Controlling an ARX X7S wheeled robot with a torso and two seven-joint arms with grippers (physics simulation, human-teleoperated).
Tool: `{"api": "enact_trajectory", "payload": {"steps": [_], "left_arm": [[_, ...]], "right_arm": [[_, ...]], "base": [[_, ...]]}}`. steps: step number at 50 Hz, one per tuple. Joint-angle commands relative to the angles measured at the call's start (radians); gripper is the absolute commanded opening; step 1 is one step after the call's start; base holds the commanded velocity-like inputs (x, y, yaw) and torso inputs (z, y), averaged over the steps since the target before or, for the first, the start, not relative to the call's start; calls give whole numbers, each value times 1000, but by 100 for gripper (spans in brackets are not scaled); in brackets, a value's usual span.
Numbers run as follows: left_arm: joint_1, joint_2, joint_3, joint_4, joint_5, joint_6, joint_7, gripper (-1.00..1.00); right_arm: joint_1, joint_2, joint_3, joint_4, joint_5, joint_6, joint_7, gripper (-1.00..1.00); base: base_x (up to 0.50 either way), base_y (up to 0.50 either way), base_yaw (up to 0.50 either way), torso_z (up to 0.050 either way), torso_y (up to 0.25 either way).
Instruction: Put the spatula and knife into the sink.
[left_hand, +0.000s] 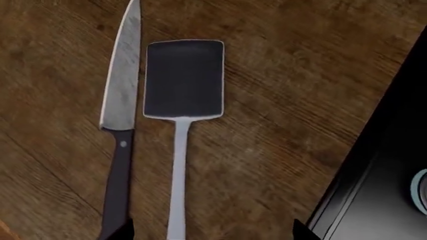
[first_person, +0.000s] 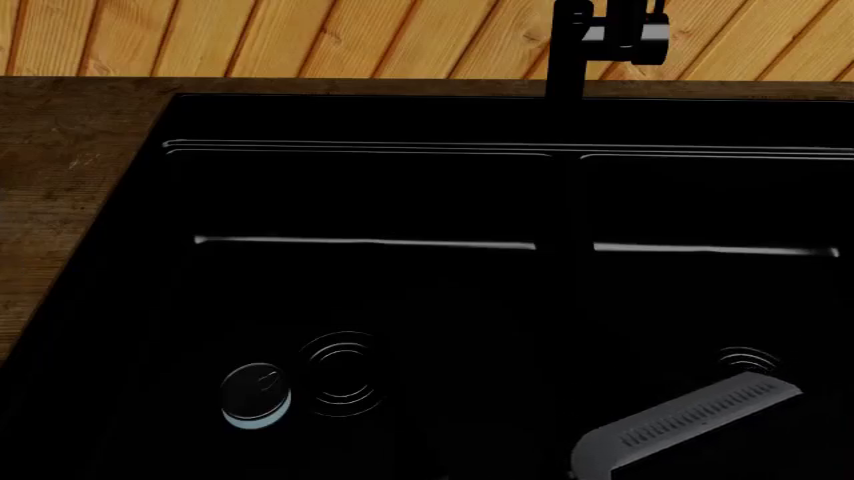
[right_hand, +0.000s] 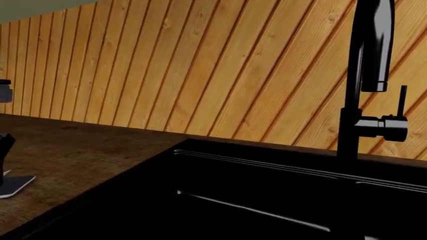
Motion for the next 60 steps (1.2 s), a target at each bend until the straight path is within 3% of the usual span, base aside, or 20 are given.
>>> {"api": "enact_trajectory", "payload": {"steps": [1, 17, 60], "left_arm": [[-7, 31, 16, -33, 10, -78, 38, 100], [6, 62, 30, -73, 20, -105, 74, 100], [63, 44, 65, -93, -3, -45, 99, 100]], "right_arm": [[5, -3, -3, -2, -1, 10, 4, 100], [-8, 1, -12, 2, -8, -4, 2, 100], [-37, 10, -39, 27, -41, -52, -17, 100]], "base": [[0, 0, 0, 0, 0], [0, 0, 0, 0, 0], [0, 0, 0, 0, 0]]}}
